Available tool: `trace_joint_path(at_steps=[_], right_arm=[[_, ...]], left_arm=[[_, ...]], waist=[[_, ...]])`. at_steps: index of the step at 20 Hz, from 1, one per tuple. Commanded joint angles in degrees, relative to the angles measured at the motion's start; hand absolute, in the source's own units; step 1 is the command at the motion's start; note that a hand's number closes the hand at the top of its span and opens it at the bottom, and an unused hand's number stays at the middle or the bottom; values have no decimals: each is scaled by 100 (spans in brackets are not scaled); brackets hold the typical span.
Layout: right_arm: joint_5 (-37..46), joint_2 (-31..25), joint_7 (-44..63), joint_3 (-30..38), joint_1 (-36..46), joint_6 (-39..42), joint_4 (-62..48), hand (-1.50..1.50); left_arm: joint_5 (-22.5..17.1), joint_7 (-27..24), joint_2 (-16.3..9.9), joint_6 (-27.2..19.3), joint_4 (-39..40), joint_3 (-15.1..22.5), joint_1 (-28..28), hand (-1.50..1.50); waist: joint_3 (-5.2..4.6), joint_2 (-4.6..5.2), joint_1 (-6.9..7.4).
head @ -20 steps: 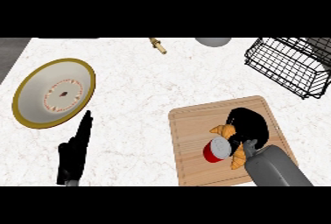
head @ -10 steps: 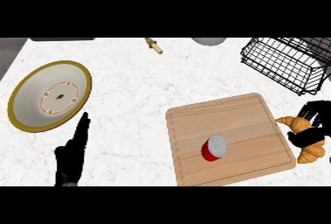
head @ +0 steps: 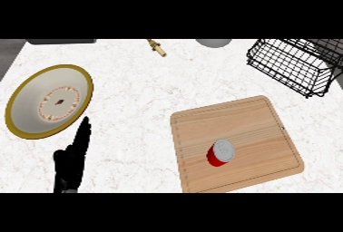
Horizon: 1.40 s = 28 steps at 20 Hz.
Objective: Pick the croissant from the cutting board and place it in the tiered basket
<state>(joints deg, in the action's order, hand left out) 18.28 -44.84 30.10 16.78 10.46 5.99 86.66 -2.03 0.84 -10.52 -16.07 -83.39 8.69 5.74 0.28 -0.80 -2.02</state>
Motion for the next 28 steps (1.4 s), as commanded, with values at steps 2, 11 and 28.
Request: trace_joint_path(at_steps=[2,11,28], right_arm=[[-482,-661,100,1033,-71,207,1013,150],[-640,-1544,928,1307,899,1029,833,150],[565,-1034,-245,-433,3623,118,-2709,150]], left_arm=[[-70,274,-74,16,-186,-57,283,0],[228,395,196,12,129,131,-188,0],[254,82,299,282,517,21,-360,0]], waist=[[-33,8,15],[-31,83,241],[-30,142,417]])
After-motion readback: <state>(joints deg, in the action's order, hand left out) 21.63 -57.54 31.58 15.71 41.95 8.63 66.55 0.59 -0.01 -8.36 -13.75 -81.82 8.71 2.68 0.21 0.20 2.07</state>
